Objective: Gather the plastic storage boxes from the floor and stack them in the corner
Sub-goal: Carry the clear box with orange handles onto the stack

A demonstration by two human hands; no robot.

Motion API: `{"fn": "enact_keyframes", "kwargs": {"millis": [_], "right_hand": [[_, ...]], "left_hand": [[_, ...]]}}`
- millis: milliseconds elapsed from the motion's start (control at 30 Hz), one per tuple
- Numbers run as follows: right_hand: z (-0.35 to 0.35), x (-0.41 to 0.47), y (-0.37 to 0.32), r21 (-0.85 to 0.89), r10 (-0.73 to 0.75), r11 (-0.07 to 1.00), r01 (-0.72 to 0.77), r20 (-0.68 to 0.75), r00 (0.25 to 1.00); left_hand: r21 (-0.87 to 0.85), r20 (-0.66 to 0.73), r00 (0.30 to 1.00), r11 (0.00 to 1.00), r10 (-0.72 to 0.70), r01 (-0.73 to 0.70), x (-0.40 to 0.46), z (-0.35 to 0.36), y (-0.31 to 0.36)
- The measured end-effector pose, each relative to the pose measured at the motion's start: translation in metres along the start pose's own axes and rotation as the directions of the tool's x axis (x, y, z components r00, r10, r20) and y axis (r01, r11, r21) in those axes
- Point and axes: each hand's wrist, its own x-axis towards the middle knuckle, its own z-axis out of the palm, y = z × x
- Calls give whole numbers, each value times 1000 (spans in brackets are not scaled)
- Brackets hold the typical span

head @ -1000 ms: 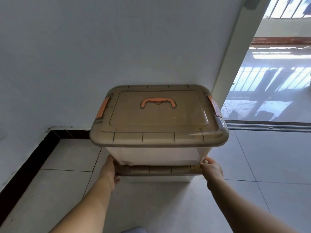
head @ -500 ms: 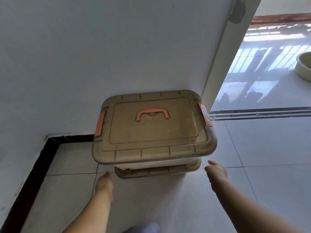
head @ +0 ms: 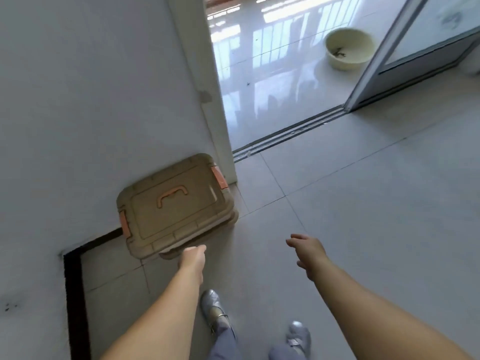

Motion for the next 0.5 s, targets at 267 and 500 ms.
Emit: {"fn": "enact_keyframes", "kwargs": {"millis": [267, 500], "right_hand": [[-244, -95, 44, 192, 23, 981, 22, -230, 973], [-437, -147, 110, 397, 99, 914, 85, -420, 902]], "left_hand": [[179, 230, 949, 949, 218, -261, -174, 148, 40], [331, 512, 812, 809, 279, -486, -305, 310, 1]]}}
